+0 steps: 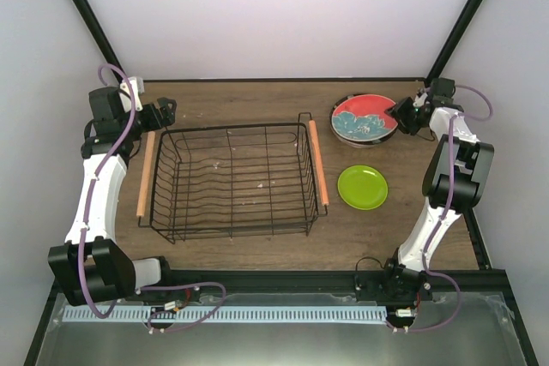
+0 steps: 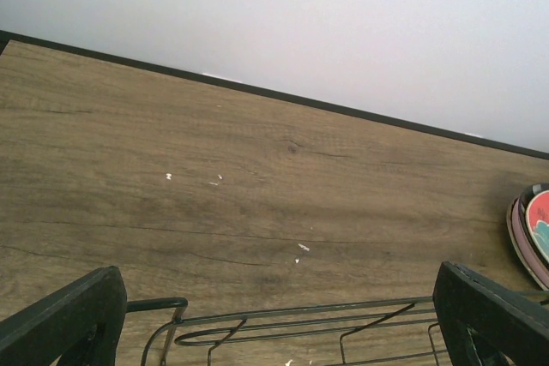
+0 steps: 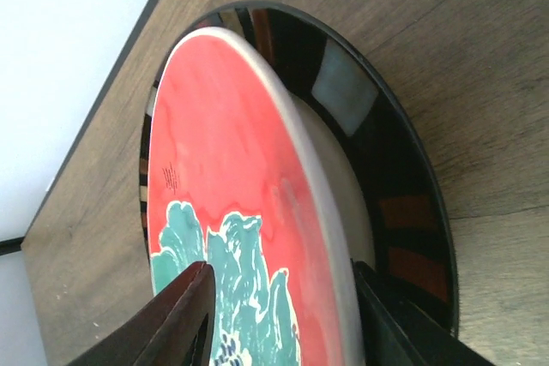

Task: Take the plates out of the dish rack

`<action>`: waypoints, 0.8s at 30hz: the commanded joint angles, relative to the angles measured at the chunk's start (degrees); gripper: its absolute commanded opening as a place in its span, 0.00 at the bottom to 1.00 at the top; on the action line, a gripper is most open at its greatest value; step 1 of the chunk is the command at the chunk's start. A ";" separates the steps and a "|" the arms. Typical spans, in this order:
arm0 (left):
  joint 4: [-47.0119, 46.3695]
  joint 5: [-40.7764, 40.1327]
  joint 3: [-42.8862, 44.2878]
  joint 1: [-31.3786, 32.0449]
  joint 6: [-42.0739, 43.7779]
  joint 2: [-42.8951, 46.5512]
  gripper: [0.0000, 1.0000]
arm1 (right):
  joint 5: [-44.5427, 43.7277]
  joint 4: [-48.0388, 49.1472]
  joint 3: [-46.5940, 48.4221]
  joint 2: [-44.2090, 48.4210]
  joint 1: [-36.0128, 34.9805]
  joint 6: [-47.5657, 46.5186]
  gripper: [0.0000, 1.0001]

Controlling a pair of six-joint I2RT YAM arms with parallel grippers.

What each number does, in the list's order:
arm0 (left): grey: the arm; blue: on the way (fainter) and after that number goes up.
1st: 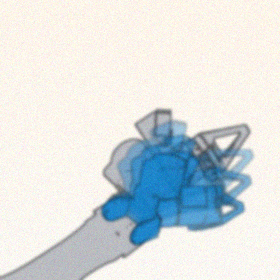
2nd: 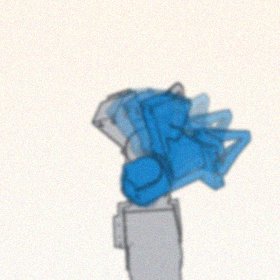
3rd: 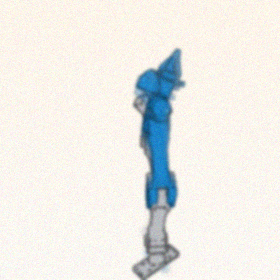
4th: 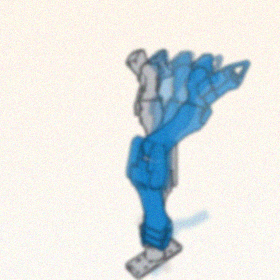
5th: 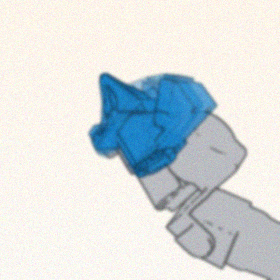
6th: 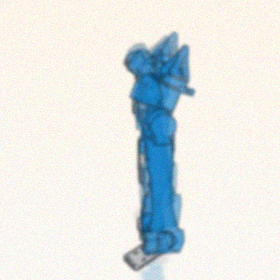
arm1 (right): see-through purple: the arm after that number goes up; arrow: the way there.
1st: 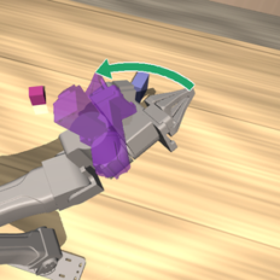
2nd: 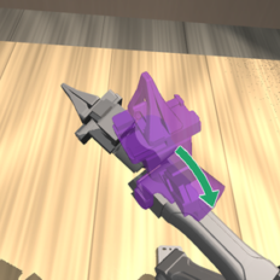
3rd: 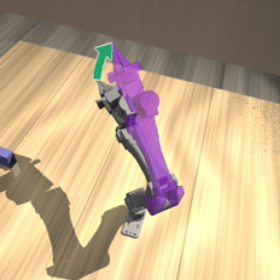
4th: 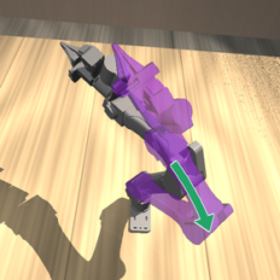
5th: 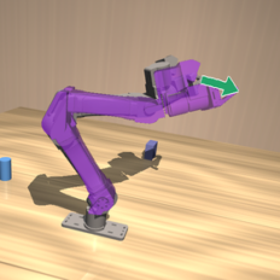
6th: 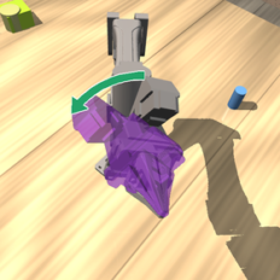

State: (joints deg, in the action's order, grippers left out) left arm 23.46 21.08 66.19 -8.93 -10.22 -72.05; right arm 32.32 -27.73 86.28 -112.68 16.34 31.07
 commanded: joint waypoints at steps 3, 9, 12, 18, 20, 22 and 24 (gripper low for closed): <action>-0.04 0.80 0.32 0.23 -0.22 -0.48 1.00 | -3.26 -4.03 3.76 -0.40 -0.07 -3.41 0.44; -0.43 1.23 0.05 0.23 -0.46 -0.55 1.00 | -8.90 -9.50 6.84 -1.75 -0.55 -6.90 0.44; -0.65 1.40 -0.10 0.23 -0.72 -0.73 1.00 | -10.69 -10.37 7.26 -1.85 -0.94 -7.73 0.45; -0.94 1.62 -0.11 0.23 -1.02 -1.01 1.00 | -13.00 -12.39 8.70 -3.17 -1.86 -8.75 0.45; -0.96 1.60 -0.15 0.25 -0.90 -1.00 1.00 | -13.36 -12.46 8.74 -3.24 -2.05 -8.91 0.45; -0.96 1.66 -0.19 0.18 -0.87 -1.07 1.00 | -13.53 -12.37 8.81 -3.23 -2.18 -8.80 0.45; -1.02 1.64 -0.19 0.25 -0.84 -1.08 1.00 | -13.37 -12.26 8.88 -3.08 -2.26 -8.67 0.45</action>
State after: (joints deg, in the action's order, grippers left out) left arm 23.22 22.06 66.19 -8.93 -10.63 -72.71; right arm 20.27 -38.65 92.64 -114.93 14.61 23.11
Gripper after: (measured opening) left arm 0.998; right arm 0.449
